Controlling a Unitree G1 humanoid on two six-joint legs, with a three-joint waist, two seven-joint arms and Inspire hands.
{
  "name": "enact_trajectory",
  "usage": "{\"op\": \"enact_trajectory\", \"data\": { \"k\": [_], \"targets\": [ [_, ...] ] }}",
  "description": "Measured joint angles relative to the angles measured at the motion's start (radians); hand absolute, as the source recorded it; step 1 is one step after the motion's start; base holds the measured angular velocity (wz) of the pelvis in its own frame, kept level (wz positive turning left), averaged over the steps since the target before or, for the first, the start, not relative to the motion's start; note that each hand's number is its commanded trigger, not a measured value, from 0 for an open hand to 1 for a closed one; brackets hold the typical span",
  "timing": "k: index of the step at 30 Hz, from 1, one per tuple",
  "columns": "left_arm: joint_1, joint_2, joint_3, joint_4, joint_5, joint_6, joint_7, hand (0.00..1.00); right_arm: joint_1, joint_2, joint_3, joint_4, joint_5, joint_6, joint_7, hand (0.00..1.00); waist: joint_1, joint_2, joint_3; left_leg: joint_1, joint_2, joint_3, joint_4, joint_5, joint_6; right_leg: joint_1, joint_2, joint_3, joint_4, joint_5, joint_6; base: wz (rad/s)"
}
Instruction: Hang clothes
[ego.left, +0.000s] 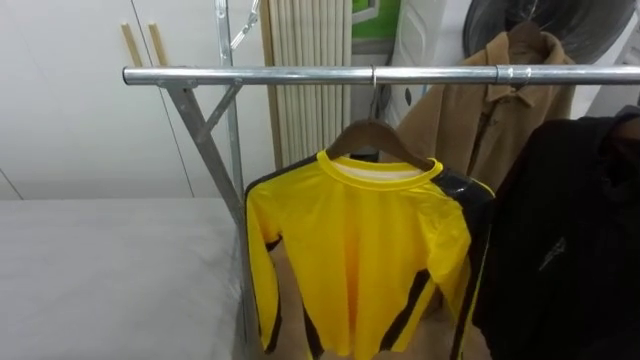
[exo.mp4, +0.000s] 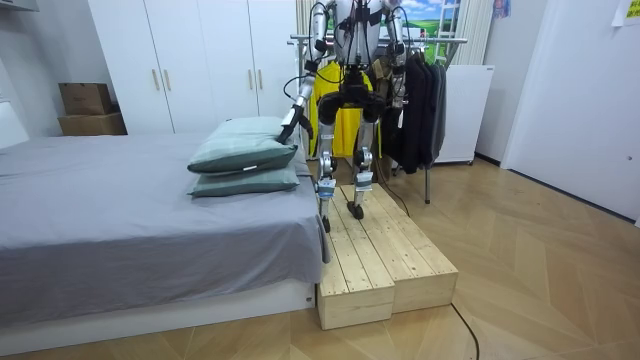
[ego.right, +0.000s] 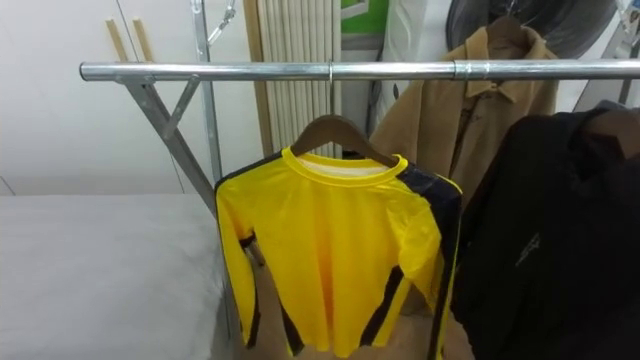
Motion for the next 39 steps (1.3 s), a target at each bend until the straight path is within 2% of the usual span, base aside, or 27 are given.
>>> {"op": "enact_trajectory", "data": {
  "k": [2, 4, 18, 22, 39],
  "targets": [
    [0.000, -0.003, 0.000, 0.000, 0.000, 0.000, -0.004, 0.00, -0.006, 0.001, -0.010, 0.015, -0.003, 0.001, 0.001, 0.00, -0.002, 0.003, -0.0015, 0.002, -0.001, 0.000, 0.000, -0.001, 0.001, 0.003, -0.001, -0.001, 0.000, 0.002, 0.003, 0.00],
    [0.000, -0.003, 0.000, 0.000, 0.001, 0.000, -0.005, 0.00, -0.009, 0.001, -0.010, 0.020, -0.015, 0.003, 0.001, 0.00, -0.003, 0.006, 0.0004, 0.002, -0.001, 0.000, 0.000, -0.001, 0.001, 0.003, -0.001, -0.002, 0.000, 0.002, 0.003, 0.00],
    [0.000, -0.009, -0.002, 0.000, 0.003, 0.000, -0.011, 0.00, -0.065, -0.005, -0.009, 0.060, -0.051, 0.032, -0.002, 0.00, -0.004, 0.000, -0.0014, 0.000, 0.000, 0.000, 0.001, 0.000, 0.001, 0.001, -0.001, -0.003, 0.000, 0.002, 0.003, 0.00],
    [0.000, -0.009, -0.013, 0.000, 0.003, 0.001, -0.014, 0.00, -0.072, -0.007, 0.003, 0.057, -0.054, 0.043, -0.003, 0.00, -0.004, -0.004, 0.0004, 0.000, 0.000, 0.000, 0.001, -0.001, 0.001, 0.001, -0.001, -0.003, 0.000, 0.002, 0.003, 0.00],
    [-0.001, -0.008, -0.023, 0.008, 0.003, 0.001, -0.026, 0.00, -0.093, -0.020, 0.062, 0.061, -0.055, 0.044, -0.002, 0.00, -0.004, -0.013, 0.0061, 0.002, -0.001, -0.001, 0.001, 0.000, 0.005, 0.003, -0.001, -0.002, -0.003, 0.000, 0.000, 0.00]
  ]
}}
